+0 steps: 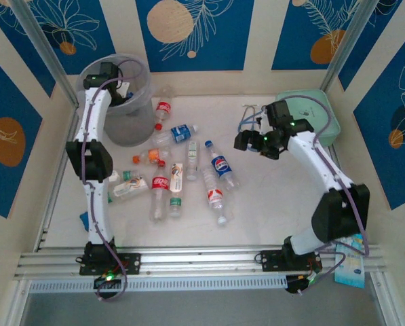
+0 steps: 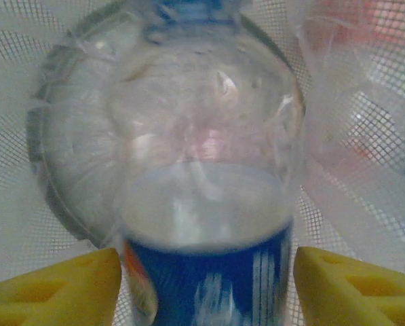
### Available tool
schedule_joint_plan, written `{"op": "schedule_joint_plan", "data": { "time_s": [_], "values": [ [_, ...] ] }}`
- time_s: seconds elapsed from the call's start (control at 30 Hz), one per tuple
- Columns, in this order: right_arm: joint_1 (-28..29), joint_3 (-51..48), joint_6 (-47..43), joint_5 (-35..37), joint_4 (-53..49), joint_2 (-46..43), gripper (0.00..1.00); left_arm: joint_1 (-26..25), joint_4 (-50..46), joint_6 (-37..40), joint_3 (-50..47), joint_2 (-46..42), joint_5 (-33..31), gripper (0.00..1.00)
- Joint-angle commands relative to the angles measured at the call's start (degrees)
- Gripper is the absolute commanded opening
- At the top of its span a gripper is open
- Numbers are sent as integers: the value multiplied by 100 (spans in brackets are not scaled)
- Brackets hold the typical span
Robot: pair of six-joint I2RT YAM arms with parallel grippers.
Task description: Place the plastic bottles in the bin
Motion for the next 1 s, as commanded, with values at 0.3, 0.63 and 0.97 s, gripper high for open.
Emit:
{"op": "schedule_joint_plan", "data": {
  "time_s": [0.3,0.63,0.97],
  "values": [
    [849,58,-693,-27,-468,927,92,97,169,-72,378,-1193,96,100],
    [1207,-587,-578,250,-197,1069,89,54,515,-358,-230,-2790,-98,100],
    [1037,-780,-610,56,244,1451,85,-413,2588,-1409,-4555,-5646,963,100]
  ]
}}
